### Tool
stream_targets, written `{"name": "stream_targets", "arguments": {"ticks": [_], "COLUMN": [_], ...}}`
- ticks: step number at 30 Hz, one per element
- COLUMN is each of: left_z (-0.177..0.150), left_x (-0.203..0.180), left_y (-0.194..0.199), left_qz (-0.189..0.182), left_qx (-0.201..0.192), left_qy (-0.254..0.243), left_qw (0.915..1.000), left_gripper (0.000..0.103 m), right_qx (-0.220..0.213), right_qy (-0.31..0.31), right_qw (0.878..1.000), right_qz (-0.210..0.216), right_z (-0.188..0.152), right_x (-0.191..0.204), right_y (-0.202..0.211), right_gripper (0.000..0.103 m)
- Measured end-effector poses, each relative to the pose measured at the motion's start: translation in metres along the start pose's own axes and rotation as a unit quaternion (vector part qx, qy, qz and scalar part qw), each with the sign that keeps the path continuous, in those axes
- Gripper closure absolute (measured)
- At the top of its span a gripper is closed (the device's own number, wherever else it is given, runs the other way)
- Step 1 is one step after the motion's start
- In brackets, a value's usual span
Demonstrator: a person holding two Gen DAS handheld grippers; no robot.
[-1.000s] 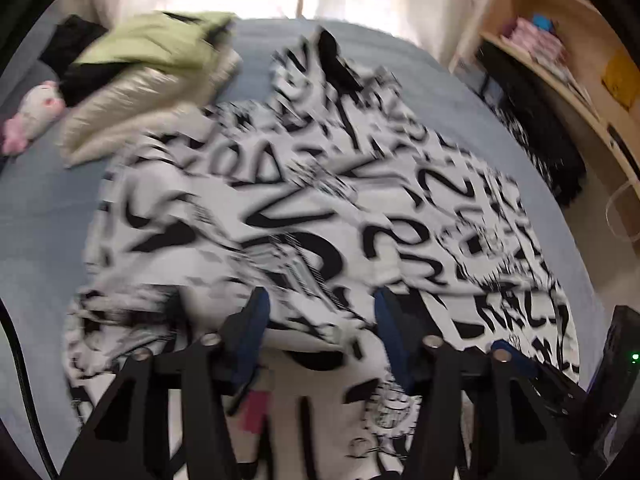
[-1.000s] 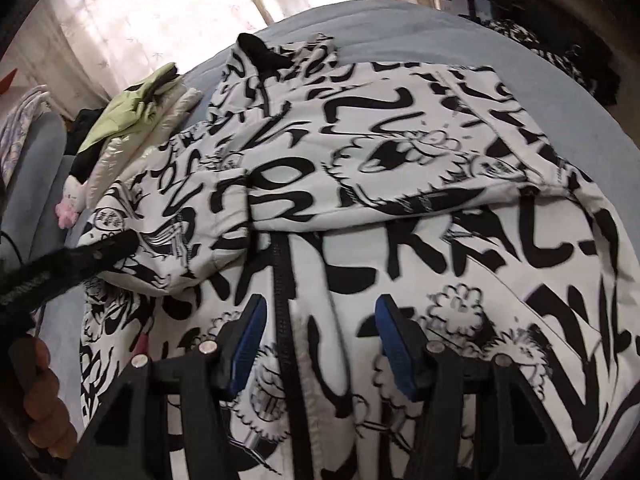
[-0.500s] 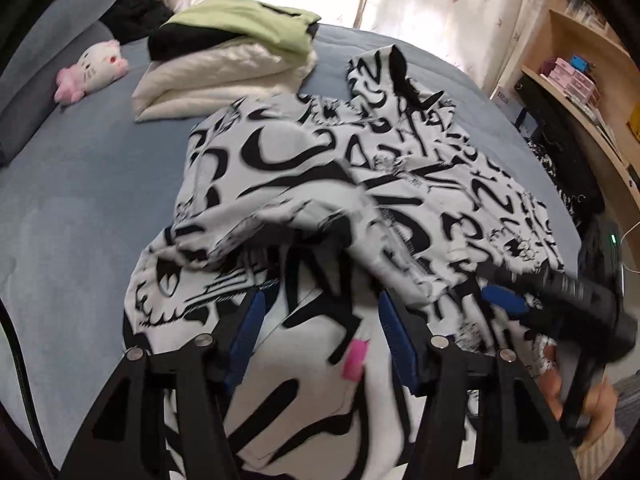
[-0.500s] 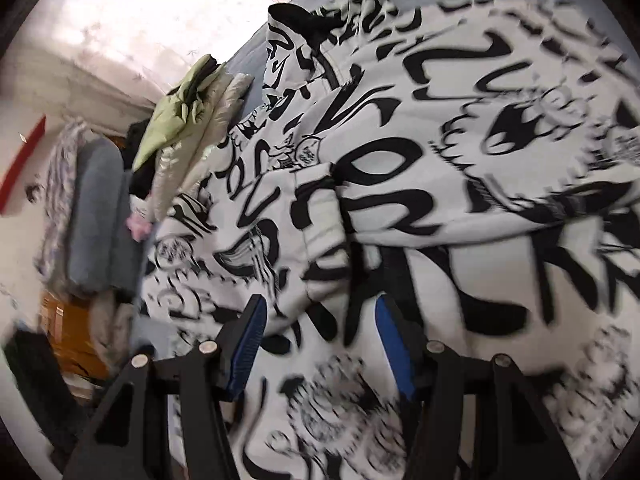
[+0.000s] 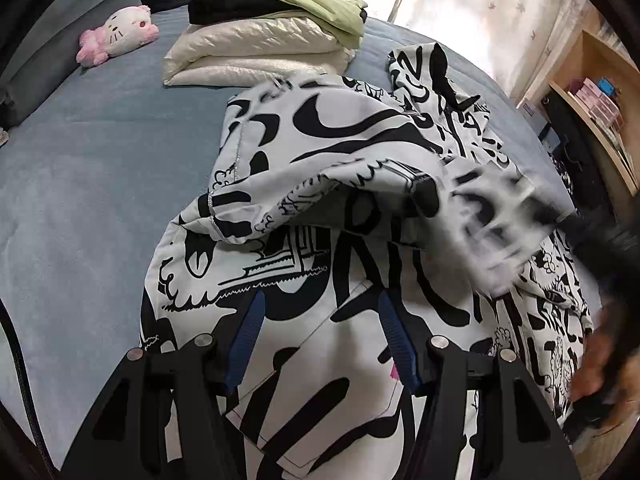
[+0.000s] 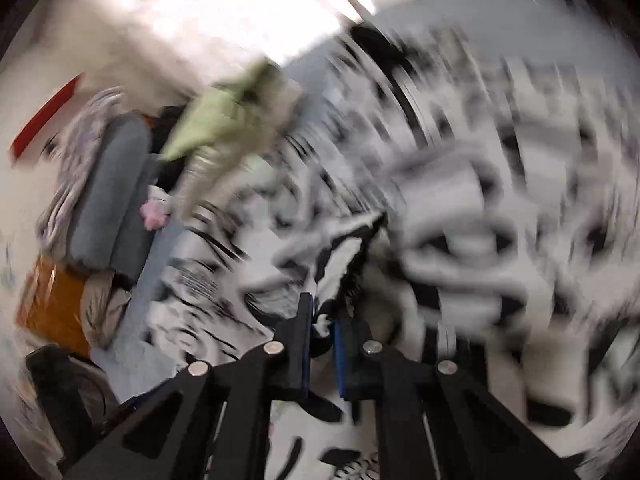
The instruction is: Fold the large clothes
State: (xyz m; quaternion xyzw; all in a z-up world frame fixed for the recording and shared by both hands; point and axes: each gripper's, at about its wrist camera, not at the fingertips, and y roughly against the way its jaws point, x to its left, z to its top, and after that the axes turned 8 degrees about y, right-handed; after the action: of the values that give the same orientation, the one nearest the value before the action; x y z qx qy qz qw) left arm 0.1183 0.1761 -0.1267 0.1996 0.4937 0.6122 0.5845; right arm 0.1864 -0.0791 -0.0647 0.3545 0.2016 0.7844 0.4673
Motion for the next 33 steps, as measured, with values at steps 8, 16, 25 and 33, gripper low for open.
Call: {"name": "stream_targets", "arguments": {"ticks": [8, 16, 25, 33], "left_z": [-0.001, 0.026, 0.115, 0.162], "left_x": [0.002, 0.011, 0.029, 0.054], "left_y": [-0.001, -0.009, -0.066, -0.142], "left_qz": [0.002, 0.03, 0.039, 0.029], "left_qx": [-0.002, -0.003, 0.022, 0.064], "left_qy": [-0.001, -0.004, 0.032, 0.084], "left_qw": [1.0, 0.9995, 0.9985, 0.994], "left_gripper": [0.045, 0.043, 0.041, 0.034], "right_qx": [-0.095, 0.084, 0.064, 0.102], "right_qy": [0.052, -0.036, -0.04, -0.057], "right_qw": [0.984, 0.981, 0.989, 0.987], "right_qz": [-0.14, -0.17, -0.131, -0.109], "right_z": [0.048, 0.005, 0.036, 0.051], "right_x": [-0.028, -0.113, -0.121, -0.139], "right_y": [0.038, -0.011, -0.015, -0.079], "right_gripper": [0.094, 0.064, 0.052, 0.052]}}
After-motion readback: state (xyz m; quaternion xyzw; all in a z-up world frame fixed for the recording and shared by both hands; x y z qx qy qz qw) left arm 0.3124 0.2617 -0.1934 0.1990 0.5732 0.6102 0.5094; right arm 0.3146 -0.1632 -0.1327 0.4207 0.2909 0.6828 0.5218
